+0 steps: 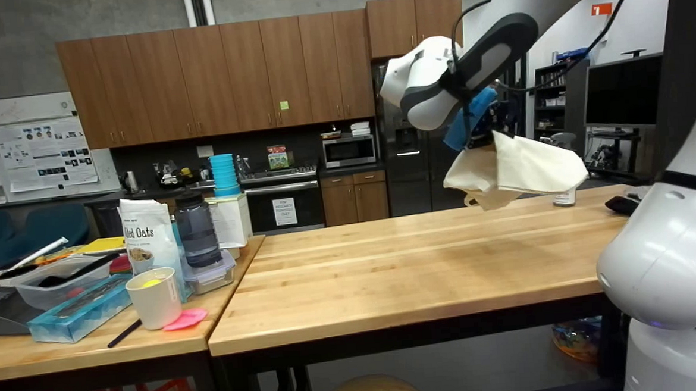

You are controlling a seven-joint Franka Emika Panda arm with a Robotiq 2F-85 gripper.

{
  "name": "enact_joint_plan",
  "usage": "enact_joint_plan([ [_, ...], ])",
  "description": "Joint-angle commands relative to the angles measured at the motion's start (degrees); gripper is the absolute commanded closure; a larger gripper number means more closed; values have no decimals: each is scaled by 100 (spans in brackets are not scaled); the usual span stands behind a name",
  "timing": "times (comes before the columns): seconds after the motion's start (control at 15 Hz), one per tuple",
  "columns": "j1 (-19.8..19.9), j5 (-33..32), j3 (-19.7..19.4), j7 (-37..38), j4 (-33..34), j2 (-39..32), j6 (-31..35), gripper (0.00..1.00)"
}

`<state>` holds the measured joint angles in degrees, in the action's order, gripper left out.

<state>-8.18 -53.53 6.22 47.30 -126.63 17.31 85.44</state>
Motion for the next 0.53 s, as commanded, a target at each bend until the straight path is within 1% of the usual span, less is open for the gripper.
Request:
enact_joint_plan([
  [0.0,491,143,-434,111,-469,170,210,99],
  [0.2,954,14,-883,-10,-193,-337,558,99],
  [0.33,1214,-55,-1116,-116,229,-830,812,99],
  [0.47,1375,-9,-1241,-176,704,-1336,913,99],
])
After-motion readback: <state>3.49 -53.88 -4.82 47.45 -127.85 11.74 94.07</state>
